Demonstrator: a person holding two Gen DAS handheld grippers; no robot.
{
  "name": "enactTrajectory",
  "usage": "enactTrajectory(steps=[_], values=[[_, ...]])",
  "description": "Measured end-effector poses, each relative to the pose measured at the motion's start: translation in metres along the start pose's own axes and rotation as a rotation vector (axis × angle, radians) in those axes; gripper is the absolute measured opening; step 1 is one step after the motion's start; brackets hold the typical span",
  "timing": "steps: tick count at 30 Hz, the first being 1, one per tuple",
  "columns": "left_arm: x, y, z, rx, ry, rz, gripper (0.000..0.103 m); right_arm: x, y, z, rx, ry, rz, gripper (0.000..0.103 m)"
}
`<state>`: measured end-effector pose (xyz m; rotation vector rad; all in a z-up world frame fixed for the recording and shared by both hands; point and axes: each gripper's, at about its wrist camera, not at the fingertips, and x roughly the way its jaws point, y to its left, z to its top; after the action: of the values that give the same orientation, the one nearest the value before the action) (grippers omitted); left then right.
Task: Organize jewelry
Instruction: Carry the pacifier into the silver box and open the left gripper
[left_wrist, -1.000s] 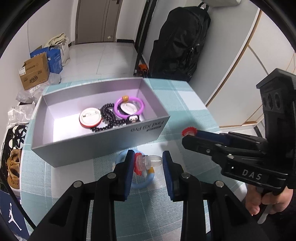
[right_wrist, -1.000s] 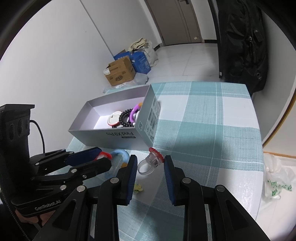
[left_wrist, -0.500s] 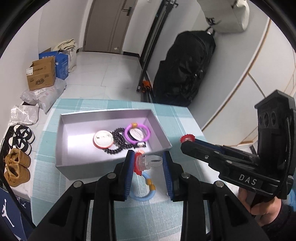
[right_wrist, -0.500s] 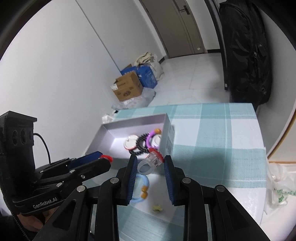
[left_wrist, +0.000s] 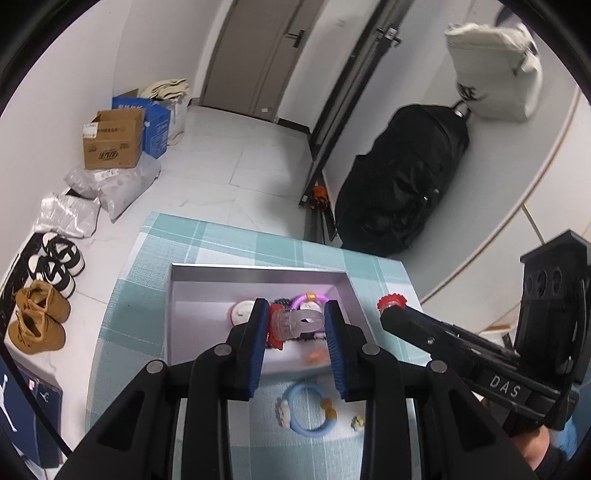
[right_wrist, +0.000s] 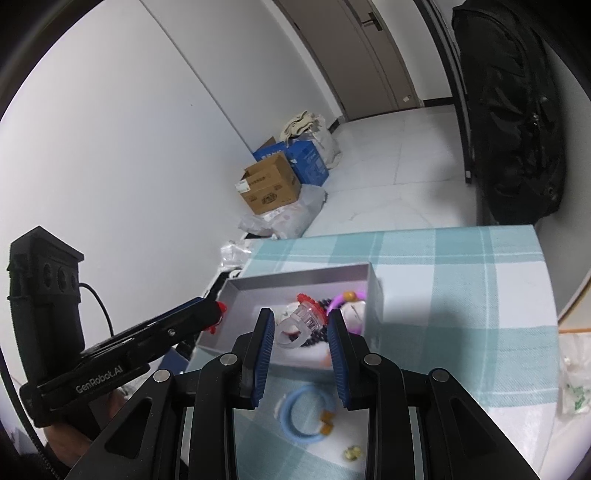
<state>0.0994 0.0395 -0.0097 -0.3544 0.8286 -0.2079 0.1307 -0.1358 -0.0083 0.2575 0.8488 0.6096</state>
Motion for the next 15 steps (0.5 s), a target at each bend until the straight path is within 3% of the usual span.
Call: enactTrajectory(steps=[15], values=[[0.030, 0.021, 0.011, -0.041, 0.057, 0.052, 0.025, 0.042, -0.008, 0.017, 0.093, 0.027, 0.035, 0.028]])
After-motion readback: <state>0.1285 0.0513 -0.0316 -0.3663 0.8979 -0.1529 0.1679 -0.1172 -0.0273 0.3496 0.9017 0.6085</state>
